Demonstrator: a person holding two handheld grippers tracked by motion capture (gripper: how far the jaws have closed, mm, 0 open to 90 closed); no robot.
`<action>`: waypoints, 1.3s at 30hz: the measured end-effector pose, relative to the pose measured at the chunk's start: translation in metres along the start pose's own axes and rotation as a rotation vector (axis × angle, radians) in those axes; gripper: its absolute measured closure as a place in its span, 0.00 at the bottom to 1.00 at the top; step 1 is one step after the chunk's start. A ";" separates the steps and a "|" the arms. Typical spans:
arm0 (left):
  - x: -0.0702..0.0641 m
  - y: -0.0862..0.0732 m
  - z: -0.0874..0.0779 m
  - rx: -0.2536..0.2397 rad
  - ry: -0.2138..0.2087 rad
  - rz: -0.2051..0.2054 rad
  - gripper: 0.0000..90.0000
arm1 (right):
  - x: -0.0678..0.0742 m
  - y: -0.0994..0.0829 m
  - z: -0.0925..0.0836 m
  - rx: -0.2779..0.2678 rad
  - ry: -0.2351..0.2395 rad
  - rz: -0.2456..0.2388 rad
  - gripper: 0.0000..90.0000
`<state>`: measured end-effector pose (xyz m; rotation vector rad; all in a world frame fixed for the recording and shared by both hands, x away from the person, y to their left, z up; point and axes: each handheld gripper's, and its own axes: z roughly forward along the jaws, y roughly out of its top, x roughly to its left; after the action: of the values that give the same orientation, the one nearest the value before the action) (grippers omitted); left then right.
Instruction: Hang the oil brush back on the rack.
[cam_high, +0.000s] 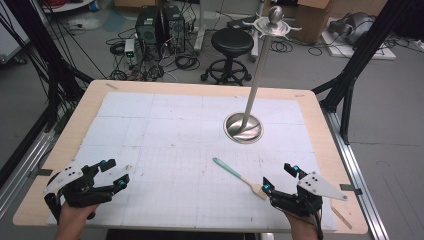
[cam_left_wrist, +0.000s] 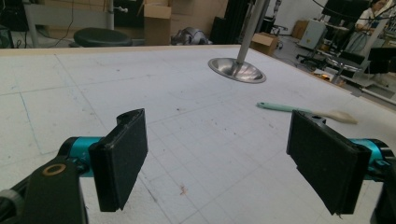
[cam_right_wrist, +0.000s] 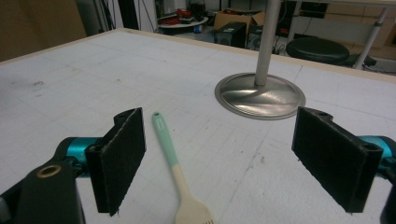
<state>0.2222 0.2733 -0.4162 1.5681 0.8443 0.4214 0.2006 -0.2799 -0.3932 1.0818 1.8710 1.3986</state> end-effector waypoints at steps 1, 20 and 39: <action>0.000 0.000 0.000 -0.002 0.000 -0.001 0.23 | 0.000 0.000 0.000 0.000 0.000 0.000 0.19; -0.004 -0.001 0.004 0.014 -0.003 0.008 0.24 | 0.004 -0.009 0.039 0.177 0.097 -0.042 0.30; -0.005 -0.003 0.007 0.036 -0.005 0.011 0.24 | 0.003 -0.021 0.101 0.458 0.225 -0.127 0.75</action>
<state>0.2233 0.2644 -0.4191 1.6070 0.8439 0.4114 0.2751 -0.2296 -0.4432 1.0182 2.4594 1.0811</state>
